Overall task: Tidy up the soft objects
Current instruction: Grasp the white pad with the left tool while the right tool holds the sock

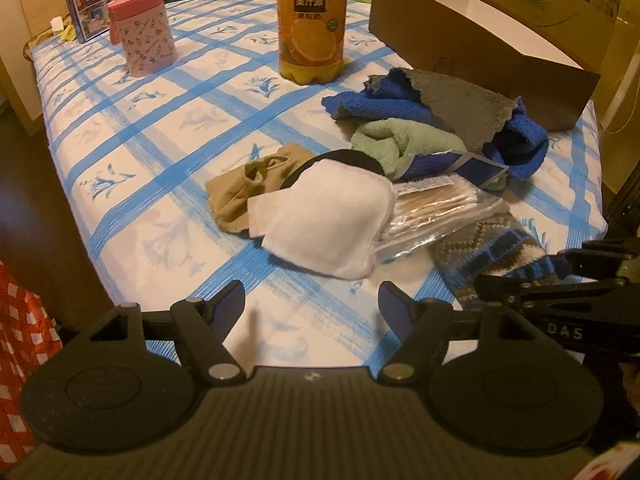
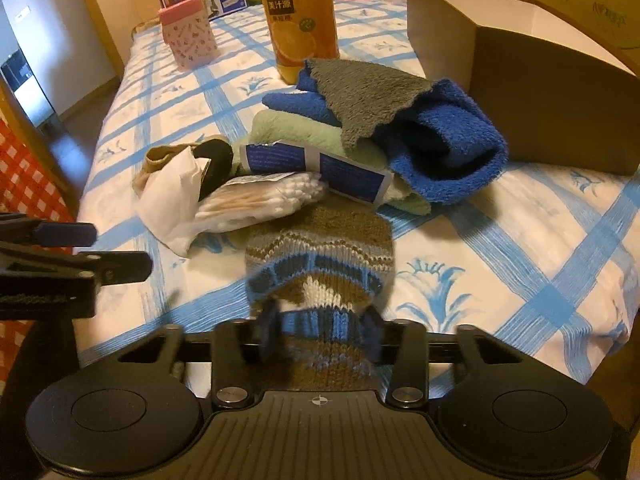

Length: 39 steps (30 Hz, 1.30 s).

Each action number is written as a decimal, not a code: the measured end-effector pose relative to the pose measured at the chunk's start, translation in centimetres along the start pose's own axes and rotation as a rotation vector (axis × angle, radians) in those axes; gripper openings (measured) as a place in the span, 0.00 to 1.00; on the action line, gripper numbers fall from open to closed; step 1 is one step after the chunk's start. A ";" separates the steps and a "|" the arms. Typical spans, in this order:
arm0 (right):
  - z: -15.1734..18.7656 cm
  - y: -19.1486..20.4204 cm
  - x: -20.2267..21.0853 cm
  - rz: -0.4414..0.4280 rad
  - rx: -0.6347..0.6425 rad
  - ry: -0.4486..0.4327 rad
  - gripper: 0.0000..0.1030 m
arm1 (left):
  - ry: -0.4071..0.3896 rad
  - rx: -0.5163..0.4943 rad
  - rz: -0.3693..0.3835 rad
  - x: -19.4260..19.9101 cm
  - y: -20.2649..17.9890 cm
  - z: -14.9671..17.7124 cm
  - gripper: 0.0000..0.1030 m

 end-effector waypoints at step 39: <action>0.4 -3.5 1.3 -0.079 -0.143 0.009 0.29 | -0.098 -0.024 0.145 -0.6 -0.7 -1.6 0.11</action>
Point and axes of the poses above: each gripper's, at about its wrist camera, not at the fingertips, and x roughly against the way its jaws point, y to its left, z to its underside, the point moved 1 cm from there along -x, roughly the way its jaws point, and after that the axes turned 6 degrees about y, right-handed, at the moved point
